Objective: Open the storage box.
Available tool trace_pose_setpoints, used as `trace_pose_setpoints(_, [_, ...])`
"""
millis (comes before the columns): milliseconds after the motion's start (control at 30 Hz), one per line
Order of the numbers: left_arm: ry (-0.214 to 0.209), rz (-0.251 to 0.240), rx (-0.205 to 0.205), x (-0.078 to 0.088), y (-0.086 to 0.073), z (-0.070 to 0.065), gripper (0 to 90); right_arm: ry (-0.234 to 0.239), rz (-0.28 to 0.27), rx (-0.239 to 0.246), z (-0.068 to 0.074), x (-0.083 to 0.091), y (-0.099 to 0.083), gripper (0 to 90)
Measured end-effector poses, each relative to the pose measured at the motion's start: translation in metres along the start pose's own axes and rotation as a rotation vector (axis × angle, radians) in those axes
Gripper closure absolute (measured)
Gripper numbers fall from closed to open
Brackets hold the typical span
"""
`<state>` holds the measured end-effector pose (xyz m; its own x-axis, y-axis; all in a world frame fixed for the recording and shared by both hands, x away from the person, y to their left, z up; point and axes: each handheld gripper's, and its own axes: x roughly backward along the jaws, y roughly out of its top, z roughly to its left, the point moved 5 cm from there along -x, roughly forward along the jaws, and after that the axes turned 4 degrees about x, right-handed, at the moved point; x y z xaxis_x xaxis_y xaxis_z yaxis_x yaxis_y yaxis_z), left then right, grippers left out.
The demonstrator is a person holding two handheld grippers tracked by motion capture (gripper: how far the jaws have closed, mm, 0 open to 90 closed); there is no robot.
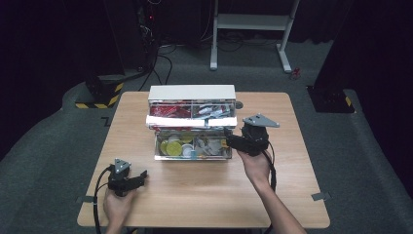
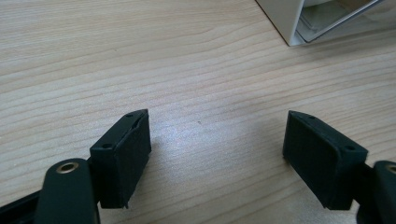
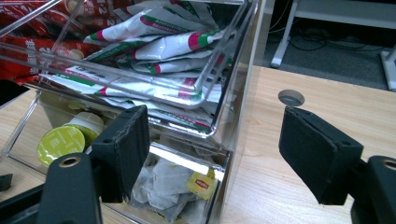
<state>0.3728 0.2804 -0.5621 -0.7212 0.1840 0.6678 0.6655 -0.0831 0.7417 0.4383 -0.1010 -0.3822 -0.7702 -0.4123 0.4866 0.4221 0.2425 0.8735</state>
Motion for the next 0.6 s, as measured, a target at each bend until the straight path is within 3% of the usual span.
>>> trace_pose_setpoints(600, [0.003,0.001,-0.003,0.0,0.0,0.0,24.1,-0.003,-0.006,0.01,0.003,-0.005,0.013,25.6])
